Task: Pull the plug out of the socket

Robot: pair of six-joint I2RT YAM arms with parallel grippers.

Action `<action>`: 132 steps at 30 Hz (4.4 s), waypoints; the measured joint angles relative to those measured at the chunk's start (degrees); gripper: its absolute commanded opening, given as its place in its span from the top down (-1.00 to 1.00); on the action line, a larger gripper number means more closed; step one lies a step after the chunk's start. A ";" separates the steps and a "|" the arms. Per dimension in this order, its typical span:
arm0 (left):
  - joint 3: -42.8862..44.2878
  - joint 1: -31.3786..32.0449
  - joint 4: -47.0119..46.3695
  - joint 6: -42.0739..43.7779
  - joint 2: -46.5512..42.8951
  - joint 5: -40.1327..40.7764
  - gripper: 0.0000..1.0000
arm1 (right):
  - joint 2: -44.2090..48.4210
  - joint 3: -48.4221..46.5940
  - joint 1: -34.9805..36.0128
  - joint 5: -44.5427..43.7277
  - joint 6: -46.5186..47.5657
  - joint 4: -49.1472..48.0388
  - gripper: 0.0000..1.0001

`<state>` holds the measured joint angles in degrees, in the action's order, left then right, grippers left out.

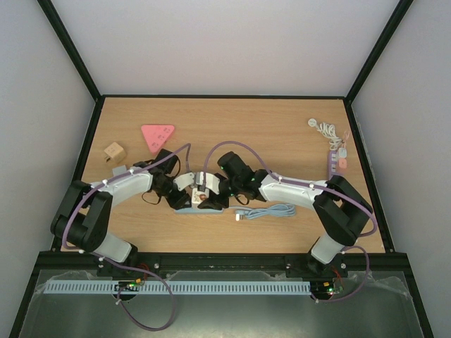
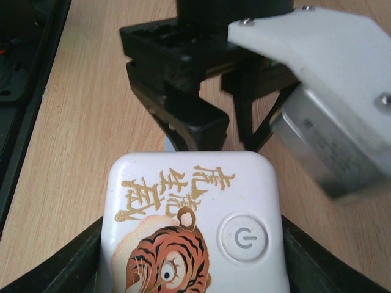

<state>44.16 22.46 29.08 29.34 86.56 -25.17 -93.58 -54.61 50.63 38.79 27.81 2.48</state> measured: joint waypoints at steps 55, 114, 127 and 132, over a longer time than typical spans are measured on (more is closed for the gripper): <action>21.31 7.69 -4.72 -9.18 -11.39 6.45 -0.29 | 6.38 3.72 -15.32 8.37 -77.33 -35.17 0.40; 10.01 -27.26 4.74 0.74 4.52 16.50 -0.65 | -13.20 -18.86 2.84 -15.17 -0.52 27.12 -0.82; 10.51 -27.26 5.33 1.05 2.40 14.78 -1.00 | -15.04 -18.86 3.85 -18.69 0.96 27.54 -0.16; 12.26 -27.26 6.23 0.76 -0.39 13.51 -0.99 | -15.04 -18.75 4.48 -19.02 1.51 27.87 0.03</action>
<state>56.42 -4.80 35.31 30.11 86.17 -11.66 -108.62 -73.36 55.11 19.77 29.32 30.35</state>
